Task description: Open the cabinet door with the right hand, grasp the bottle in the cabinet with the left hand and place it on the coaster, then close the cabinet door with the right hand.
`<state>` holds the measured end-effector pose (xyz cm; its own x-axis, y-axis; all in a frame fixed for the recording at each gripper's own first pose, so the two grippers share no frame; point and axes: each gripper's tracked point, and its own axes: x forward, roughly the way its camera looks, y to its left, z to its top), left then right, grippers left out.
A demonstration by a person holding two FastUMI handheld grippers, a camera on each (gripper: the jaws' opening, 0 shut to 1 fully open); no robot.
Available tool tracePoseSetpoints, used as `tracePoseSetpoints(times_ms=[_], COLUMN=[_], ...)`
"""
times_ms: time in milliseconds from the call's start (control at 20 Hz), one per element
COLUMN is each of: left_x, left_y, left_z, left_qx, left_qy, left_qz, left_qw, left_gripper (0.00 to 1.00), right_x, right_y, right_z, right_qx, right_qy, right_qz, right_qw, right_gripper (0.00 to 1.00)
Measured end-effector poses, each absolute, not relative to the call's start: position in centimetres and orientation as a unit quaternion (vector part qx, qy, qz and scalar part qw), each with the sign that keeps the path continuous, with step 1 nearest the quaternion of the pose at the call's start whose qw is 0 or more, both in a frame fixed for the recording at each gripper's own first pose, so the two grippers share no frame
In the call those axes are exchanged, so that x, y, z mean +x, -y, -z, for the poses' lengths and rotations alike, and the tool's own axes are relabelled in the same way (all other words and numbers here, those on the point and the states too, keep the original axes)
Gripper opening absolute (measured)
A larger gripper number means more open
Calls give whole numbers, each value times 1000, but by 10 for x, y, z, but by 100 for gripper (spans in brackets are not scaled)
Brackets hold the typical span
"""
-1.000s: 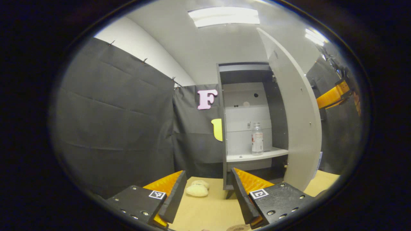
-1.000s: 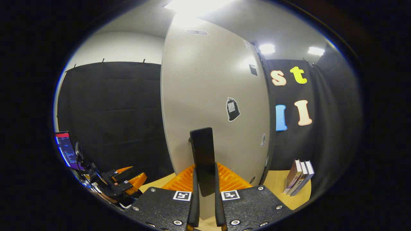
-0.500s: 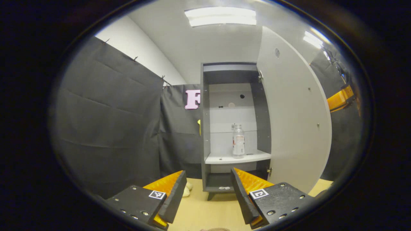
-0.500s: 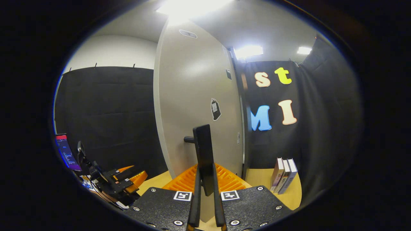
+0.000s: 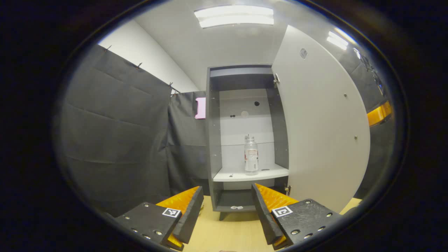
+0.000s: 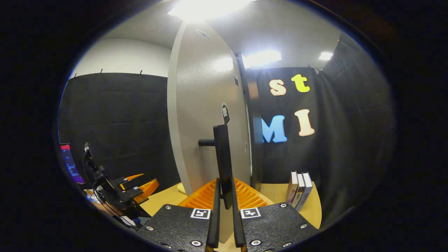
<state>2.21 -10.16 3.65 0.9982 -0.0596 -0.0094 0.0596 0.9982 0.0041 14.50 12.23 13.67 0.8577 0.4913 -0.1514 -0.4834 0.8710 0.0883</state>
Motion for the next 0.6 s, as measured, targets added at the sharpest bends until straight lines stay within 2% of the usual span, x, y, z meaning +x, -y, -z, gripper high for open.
tracePoseSetpoints(times_ms=[100, 150, 250, 350, 600], left_x=[45, 59, 86, 113, 181], left_y=[111, 117, 132, 143, 168], left_z=[-42, -44, -52, -52, -49], left_qx=[3, 2, 2, -3, -35], left_qy=[-4, -2, 0, -2, -10], left_qz=[46, 55, 75, 97, 138], left_qw=[999, 998, 997, 995, 990], left_gripper=[79, 78, 79, 79, 79], right_x=[140, 137, 132, 128, 114], right_y=[-107, -98, -75, -53, -11], right_z=[-135, -132, -128, -125, -122], right_qx=[15, 11, -3, -19, -15], right_qy=[-75, -70, -61, -54, -51], right_qz=[-234, -221, -185, -142, -40], right_qw=[969, 973, 981, 988, 998], right_gripper=[18, 26, 72, 95, 95])
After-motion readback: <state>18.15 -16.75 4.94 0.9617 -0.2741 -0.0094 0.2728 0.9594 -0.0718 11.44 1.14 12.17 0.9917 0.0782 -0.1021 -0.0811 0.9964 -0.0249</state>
